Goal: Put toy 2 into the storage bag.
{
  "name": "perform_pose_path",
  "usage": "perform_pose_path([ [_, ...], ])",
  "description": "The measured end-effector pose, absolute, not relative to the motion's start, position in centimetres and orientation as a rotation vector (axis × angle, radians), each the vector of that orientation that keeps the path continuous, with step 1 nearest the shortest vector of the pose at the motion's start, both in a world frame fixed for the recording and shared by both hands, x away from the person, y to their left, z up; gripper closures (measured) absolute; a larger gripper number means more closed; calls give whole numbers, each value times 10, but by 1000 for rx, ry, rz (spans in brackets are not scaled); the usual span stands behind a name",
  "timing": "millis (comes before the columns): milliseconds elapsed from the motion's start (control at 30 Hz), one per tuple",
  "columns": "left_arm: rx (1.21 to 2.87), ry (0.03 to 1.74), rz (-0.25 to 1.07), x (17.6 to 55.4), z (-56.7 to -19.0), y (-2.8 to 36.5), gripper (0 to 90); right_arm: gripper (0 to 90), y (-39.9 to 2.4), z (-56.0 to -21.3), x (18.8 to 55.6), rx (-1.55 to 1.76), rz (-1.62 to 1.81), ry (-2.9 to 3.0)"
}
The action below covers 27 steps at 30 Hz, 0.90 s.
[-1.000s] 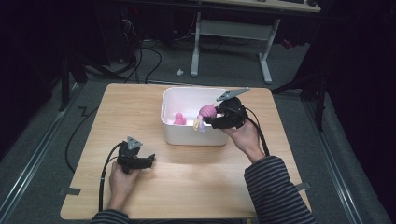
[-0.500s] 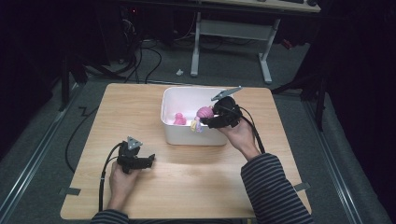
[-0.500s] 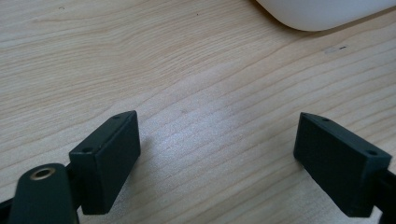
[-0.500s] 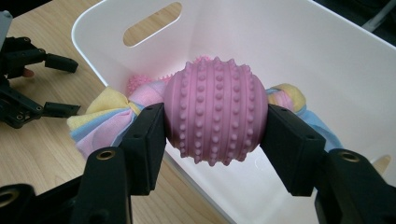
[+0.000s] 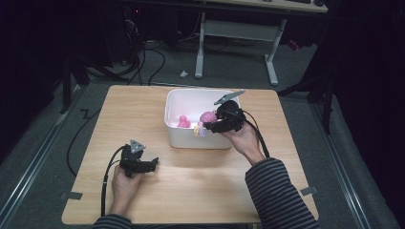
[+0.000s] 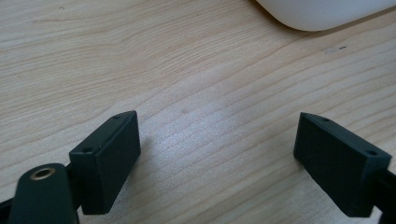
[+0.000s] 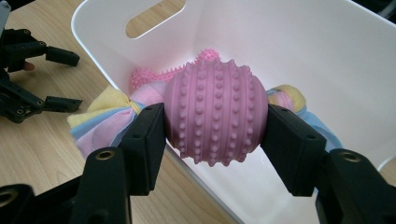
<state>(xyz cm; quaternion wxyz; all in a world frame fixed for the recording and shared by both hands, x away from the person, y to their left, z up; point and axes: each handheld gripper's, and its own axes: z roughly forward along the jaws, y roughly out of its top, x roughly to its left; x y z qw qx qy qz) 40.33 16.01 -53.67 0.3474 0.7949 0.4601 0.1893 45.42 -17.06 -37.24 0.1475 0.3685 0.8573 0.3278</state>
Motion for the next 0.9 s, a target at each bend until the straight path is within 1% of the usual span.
perform_pose_path([
  [300,2060,1194,493,403,-537,160,148,374,-177,-370,449,1051,988,2443],
  [467,2060,1194,494,403,-537,160,149,379,-186,-366,441,1047,1016,2399],
  [633,2060,1194,495,403,-537,160,150,403,-200,-359,426,1037,1064,2336],
  [900,2059,1195,496,403,-537,160,149,407,-222,-356,410,1058,1079,2289],
])
